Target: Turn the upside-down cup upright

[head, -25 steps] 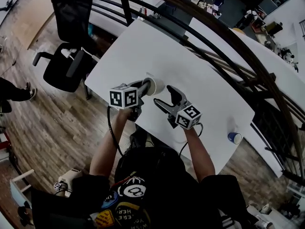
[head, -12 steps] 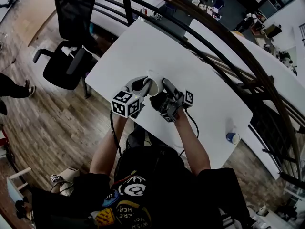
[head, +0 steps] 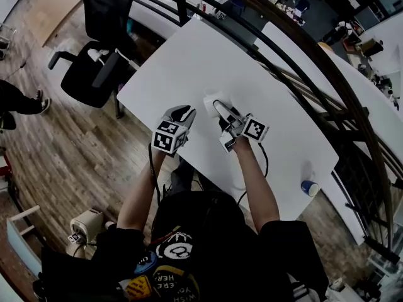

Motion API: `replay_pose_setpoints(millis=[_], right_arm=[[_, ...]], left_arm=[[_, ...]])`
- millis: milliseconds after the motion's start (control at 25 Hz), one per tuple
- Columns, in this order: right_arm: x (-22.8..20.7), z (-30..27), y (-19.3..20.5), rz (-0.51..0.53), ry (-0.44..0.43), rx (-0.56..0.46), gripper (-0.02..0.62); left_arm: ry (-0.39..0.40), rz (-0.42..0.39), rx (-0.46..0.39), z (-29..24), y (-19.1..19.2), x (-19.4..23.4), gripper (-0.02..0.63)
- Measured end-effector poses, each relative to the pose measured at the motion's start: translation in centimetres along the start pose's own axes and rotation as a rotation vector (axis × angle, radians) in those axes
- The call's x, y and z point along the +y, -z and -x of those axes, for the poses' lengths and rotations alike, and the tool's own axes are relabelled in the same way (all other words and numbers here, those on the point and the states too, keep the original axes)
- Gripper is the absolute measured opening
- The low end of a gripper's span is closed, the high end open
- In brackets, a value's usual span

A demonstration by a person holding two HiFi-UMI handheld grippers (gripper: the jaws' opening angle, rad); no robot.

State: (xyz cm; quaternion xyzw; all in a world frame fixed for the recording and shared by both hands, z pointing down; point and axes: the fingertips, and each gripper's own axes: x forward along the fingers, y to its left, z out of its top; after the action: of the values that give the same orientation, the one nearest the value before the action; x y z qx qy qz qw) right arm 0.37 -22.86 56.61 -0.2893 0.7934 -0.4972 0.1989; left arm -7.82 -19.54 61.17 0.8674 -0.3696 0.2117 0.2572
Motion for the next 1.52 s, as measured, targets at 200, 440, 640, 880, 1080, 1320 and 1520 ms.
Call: replay_pose_setpoints(millis=[200,440,640,880,1080,1320,1520], right_arm=[[-9.0,-0.8,-0.5,0.61,0.388,0.143,0.38],[-17.4,-3.2,0.7,1.035,0.627,0.265,0.38],[-19.2,-4.2,0.5,1.079,0.627,0.271,0.382],[-18.3,-1.4,1.7,1.047,0.605,0.308,0.382],[-12.4,5.9,2.5,0.915,0.597,0.223,0.233],[-5.4,12.9,5.7,0.818,0.576,0.174,0.002],[0.9,16.9,8.7,0.735,0.567,0.099,0.002]], left_arm=[[-0.104,0.07,0.014,1.4,3.3,2.4,0.067],[-0.126,0.051,-0.047,3.2,3.3,1.9,0.052],[-0.099,0.074,-0.041,4.1,3.5,0.5,0.051],[-0.094,0.06,-0.03,3.3,3.7,-0.5,0.051],[-0.151,0.026,-0.04,4.2,4.1,-2.4,0.035],[-0.16,0.019,-0.12,6.5,4.7,-6.4,0.005],[-0.133,-0.041,-0.188,10.5,4.3,-10.0,0.005]])
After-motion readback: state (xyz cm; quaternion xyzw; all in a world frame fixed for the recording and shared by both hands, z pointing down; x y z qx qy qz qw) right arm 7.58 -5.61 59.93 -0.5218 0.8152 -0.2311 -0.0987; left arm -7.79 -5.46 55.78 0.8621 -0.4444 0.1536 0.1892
